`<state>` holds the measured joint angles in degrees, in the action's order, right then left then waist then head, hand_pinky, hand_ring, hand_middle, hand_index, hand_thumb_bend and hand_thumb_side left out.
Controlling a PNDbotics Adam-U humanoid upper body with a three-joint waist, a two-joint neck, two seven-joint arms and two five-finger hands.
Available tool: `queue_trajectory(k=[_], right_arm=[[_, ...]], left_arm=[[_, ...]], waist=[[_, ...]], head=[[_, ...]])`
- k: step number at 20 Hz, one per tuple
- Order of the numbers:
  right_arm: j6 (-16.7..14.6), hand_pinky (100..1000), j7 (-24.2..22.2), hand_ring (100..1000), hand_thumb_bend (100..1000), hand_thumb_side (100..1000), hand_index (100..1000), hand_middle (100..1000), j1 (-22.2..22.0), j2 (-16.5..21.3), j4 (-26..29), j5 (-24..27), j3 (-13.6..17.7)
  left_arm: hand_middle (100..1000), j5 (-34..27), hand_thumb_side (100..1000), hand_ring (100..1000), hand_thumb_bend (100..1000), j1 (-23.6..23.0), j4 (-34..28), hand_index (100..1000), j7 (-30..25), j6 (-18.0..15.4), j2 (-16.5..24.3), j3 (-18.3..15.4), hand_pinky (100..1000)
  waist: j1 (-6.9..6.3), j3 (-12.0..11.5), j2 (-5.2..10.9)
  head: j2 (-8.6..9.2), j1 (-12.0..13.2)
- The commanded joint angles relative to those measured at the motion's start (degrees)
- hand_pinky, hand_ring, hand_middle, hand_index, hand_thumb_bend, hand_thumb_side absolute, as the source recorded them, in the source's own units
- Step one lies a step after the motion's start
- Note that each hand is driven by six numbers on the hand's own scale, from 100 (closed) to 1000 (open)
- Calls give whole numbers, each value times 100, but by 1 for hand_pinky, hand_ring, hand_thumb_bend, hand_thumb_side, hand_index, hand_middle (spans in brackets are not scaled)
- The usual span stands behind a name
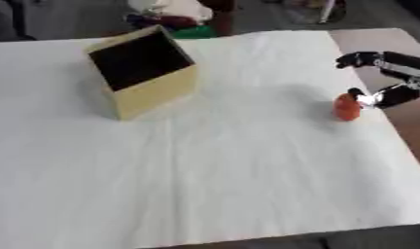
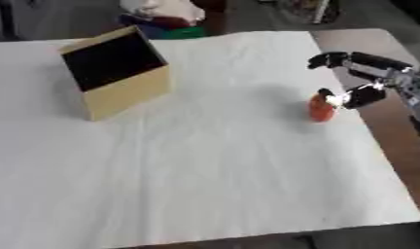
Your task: Pick up objects on the table and place them in the box.
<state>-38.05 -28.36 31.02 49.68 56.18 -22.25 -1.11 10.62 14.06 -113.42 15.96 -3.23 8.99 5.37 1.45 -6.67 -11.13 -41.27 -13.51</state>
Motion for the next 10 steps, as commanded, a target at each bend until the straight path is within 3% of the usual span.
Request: queue_trajectory(k=[1,10], right_arm=[[-1034,941,-965,1000,100,316,929,972,79,171,-75,-235,27],[-1126,943,-836,1000,100,415,920,973,50,92,-298,-696,-9]], left_arm=[[614,29,798,660,100,56,-93,866,-15,-6,80,1,791],[613,35,799,660,100,56,-93,866,-13,-4,72,-4,791]], waist=[[11,1,94],[3,0,81]], head=[[12,-18],[12,-17]])
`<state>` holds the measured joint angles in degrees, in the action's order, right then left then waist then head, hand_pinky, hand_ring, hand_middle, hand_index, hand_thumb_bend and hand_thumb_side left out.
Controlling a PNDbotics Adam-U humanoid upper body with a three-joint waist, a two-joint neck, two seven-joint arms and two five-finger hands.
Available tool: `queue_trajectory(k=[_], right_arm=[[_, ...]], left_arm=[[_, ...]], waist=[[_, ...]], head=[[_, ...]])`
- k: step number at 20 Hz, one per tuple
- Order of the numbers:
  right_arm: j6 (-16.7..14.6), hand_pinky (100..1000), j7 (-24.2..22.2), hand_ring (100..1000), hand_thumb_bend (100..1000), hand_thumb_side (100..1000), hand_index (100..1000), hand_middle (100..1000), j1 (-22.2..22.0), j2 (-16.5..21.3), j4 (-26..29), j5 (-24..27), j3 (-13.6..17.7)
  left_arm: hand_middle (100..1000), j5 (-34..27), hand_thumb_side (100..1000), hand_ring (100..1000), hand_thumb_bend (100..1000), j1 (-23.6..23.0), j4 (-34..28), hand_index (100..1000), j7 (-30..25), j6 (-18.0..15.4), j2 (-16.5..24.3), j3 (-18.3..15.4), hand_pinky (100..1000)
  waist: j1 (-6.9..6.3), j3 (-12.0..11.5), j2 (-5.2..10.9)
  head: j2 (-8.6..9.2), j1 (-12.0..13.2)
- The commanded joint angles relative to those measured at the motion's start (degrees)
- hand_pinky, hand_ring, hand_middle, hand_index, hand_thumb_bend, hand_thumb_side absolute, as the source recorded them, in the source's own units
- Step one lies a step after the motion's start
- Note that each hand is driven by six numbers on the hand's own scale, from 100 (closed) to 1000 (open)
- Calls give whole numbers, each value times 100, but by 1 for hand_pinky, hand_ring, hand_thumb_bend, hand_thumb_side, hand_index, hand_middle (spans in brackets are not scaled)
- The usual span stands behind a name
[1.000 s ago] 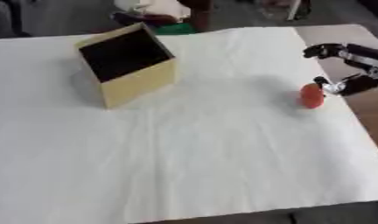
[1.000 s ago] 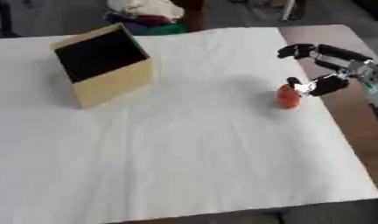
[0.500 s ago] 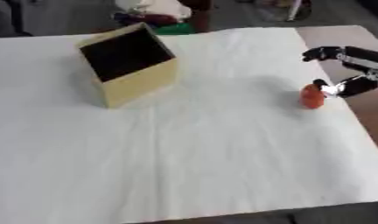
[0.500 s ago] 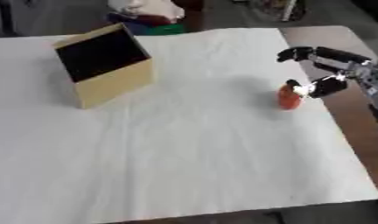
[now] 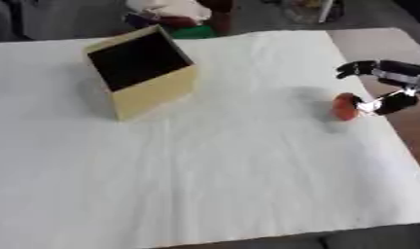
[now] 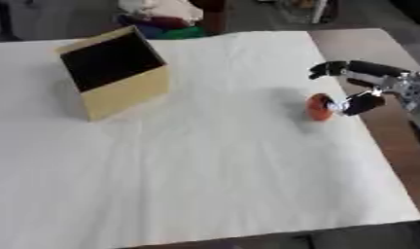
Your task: Pick up objects on the table and place them in the box.
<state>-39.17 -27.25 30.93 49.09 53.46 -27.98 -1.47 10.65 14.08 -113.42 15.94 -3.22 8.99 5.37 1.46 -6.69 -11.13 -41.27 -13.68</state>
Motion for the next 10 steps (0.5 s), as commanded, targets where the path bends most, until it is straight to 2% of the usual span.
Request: queue_trajectory(k=[1,4,10], right_arm=[[-1017,943,-935,1000,100,421,920,973,55,146,-57,-174,26],[-1029,944,-892,1000,100,467,917,974,50,125,-153,-341,23],[-1068,946,-777,1000,100,500,900,974,51,96,-297,-609,20]], left_arm=[[613,32,799,660,100,54,-93,866,-10,-5,71,-4,791],[613,29,799,660,100,51,-91,867,-9,-5,67,-5,792],[613,27,799,660,100,48,-91,867,-8,-7,59,-7,792]], waist=[[1,2,81],[-1,8,80],[-10,9,78]], head=[[13,1],[16,-3],[15,-10]])
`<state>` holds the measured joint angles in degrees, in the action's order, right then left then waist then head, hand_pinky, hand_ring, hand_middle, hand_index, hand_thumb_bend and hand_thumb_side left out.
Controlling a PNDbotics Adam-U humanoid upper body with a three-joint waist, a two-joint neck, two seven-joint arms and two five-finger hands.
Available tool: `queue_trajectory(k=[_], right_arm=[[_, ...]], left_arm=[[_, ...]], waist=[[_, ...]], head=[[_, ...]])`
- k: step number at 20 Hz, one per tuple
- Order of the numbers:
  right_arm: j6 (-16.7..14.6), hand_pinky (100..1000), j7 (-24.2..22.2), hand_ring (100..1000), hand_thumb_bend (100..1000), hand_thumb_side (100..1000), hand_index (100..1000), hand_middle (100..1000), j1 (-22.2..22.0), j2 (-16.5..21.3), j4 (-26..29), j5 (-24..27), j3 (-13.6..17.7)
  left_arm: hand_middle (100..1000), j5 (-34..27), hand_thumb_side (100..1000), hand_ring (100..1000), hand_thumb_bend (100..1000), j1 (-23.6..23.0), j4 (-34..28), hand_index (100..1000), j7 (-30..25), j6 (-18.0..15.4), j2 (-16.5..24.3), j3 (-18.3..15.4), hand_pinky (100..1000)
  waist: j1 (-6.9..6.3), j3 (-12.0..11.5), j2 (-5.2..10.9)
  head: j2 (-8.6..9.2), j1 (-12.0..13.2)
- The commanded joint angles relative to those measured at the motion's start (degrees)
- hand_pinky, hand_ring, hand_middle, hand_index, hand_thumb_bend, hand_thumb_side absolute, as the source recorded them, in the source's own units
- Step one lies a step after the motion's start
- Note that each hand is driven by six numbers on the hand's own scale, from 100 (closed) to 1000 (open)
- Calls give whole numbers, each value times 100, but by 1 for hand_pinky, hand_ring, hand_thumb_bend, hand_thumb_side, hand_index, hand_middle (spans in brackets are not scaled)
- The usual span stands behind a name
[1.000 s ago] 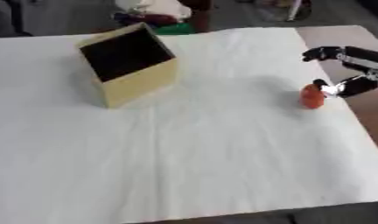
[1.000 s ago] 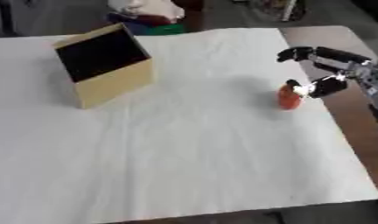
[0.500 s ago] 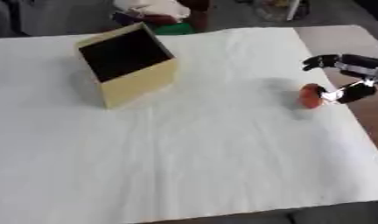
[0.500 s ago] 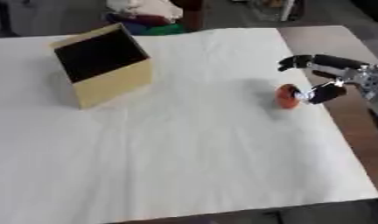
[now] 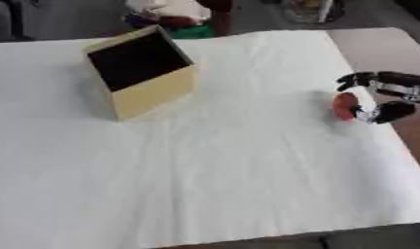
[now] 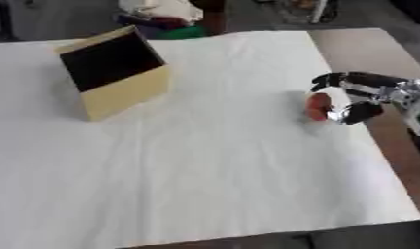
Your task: Pick up objects on the table and place them in the box.
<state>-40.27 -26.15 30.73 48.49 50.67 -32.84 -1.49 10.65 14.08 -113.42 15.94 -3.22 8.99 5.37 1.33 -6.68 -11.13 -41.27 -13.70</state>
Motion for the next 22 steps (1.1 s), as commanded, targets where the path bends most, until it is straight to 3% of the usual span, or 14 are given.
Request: queue_trajectory(k=[1,5,8,10,12,18,22], right_arm=[[-960,946,-867,1000,100,502,897,975,73,156,-30,-175,22],[-949,947,-765,1000,100,560,891,977,68,164,-89,-397,33],[-919,946,-650,1000,100,550,891,972,61,167,-152,-575,51],[-909,943,-560,1000,100,464,881,965,55,160,-204,-662,61],[-912,937,-459,1000,100,310,855,952,51,152,-236,-721,68],[-901,905,78,1000,100,272,703,886,56,134,-210,-684,122],[-837,871,630,1000,100,242,554,807,66,138,-119,-624,168]], left_arm=[[613,27,799,660,100,48,-91,867,-8,-8,58,-7,792],[613,26,799,660,100,45,-91,867,-8,-8,55,-9,792],[613,27,798,660,100,43,-90,867,-8,-8,52,-10,792],[613,27,798,660,100,42,-89,867,-6,-8,51,-12,792],[612,27,798,660,100,40,-87,867,-6,-9,49,-13,792],[612,29,799,660,100,38,-84,867,-2,-10,45,-17,792],[612,30,799,660,100,38,-84,867,-1,-10,45,-20,792]], waist=[[0,6,78],[-4,4,78],[-5,5,79],[-5,4,79],[-5,4,78],[-8,3,74],[-8,-1,73]], head=[[14,-9],[14,-11],[13,-13],[12,-12],[11,-13],[10,-13],[14,-13]])
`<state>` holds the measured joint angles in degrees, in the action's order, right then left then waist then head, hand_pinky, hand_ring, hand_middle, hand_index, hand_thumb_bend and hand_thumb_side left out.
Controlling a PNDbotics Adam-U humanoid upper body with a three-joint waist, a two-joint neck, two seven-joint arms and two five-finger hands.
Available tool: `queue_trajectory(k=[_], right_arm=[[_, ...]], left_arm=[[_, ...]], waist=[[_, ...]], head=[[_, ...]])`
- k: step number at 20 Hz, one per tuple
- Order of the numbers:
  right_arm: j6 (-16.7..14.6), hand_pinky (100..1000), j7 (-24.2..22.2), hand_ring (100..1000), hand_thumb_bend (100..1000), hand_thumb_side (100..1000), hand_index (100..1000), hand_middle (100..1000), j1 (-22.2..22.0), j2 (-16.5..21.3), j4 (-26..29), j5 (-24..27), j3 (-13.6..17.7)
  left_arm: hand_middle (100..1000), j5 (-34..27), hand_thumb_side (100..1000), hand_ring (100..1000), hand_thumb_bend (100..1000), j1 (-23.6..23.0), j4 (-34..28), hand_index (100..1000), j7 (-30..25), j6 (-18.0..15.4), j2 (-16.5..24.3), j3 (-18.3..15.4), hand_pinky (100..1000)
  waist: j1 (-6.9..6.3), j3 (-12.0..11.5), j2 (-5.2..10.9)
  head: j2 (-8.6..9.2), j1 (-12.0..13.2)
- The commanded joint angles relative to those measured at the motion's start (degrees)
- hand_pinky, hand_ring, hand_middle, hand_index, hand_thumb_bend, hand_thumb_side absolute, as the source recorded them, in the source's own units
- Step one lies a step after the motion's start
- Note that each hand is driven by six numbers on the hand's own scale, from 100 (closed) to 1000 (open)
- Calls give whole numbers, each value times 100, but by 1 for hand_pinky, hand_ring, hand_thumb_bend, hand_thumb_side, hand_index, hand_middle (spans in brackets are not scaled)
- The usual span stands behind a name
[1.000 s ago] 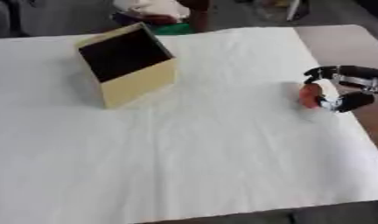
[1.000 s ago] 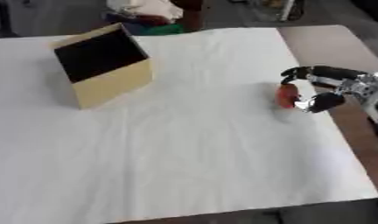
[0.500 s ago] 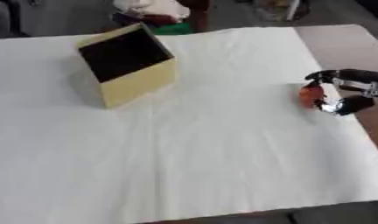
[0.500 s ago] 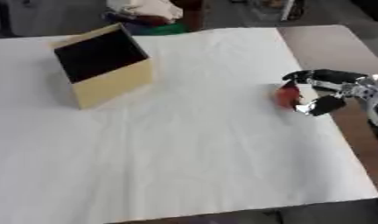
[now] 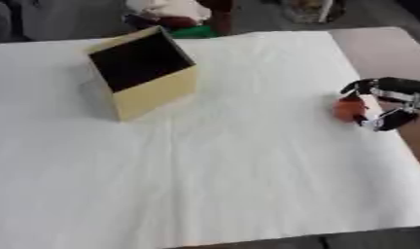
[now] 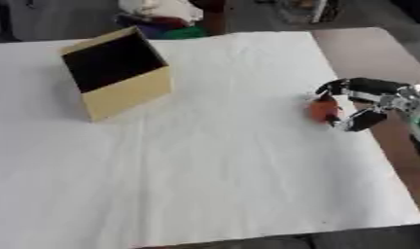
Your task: Pick up objects on the table and place them in the box.
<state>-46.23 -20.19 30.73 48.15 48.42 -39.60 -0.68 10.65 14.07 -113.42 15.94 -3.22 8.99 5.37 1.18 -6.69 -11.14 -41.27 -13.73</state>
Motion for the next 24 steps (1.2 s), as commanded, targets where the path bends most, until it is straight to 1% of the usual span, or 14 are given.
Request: queue_trajectory(k=[1,2,4,5,6,7,9,12,13,14,16,20,22,24], right_arm=[[-213,865,230,1000,100,237,534,794,69,174,139,67,104],[-188,851,429,1000,100,227,496,764,68,175,167,76,112],[-149,838,854,995,100,218,463,733,75,176,227,105,132],[-139,823,1063,970,100,208,426,693,76,175,254,121,136],[-135,821,1270,965,100,207,420,687,75,175,280,142,136],[-141,798,1480,936,100,199,375,637,77,172,313,178,138],[-169,779,1835,911,100,198,338,606,77,181,399,268,132],[-192,757,2227,882,100,200,308,579,83,213,575,347,114],[-194,753,2327,875,100,311,303,575,87,227,640,372,111],[-191,752,2413,871,100,202,299,571,92,245,703,395,108],[-177,749,2552,863,100,205,296,566,112,285,834,457,108],[-128,747,2685,852,100,180,293,563,176,379,1073,636,113],[-110,747,2697,845,100,161,292,563,225,438,1176,759,117],[-87,748,2688,843,100,153,294,565,277,526,1273,906,127]], left_arm=[[612,30,799,660,100,38,-84,867,-1,-10,44,-20,792],[612,30,799,660,100,38,-84,867,-1,-11,45,-20,793],[612,31,799,660,100,37,-84,867,-1,-11,45,-21,793],[612,31,798,660,100,37,-84,867,0,-11,45,-21,792],[612,31,799,660,100,38,-84,867,0,-11,46,-21,792],[612,31,799,660,100,38,-85,867,0,-11,48,-21,792],[612,32,799,660,100,38,-86,867,1,-11,51,-22,792],[612,32,798,660,100,43,-88,867,-3,-13,55,-20,793],[612,34,798,659,100,45,-89,867,-3,-13,58,-22,793],[612,35,798,659,100,47,-90,867,-2,-13,60,-23,793],[612,32,798,659,100,53,-94,867,-5,-15,67,-20,793],[611,29,798,659,100,74,-103,867,-14,-19,81,-14,792],[611,22,797,659,100,98,-110,867,-22,-21,88,-5,792],[611,0,795,659,100,164,-115,867,-54,-35,95,35,792]], waist=[[7,0,74],[7,-1,73],[8,-3,73],[8,-4,73],[9,-6,73],[9,-7,72],[12,-11,72],[21,-24,73],[24,-31,73],[28,-40,74],[39,-63,76],[71,-157,77],[91,-245,72],[104,-393,59]], head=[[14,-11],[14,-11],[15,-11],[14,-13],[15,-14],[14,-16],[10,-23],[7,-32],[9,-34],[10,-38],[13,-53],[34,-104],[58,-150],[99,-255]])
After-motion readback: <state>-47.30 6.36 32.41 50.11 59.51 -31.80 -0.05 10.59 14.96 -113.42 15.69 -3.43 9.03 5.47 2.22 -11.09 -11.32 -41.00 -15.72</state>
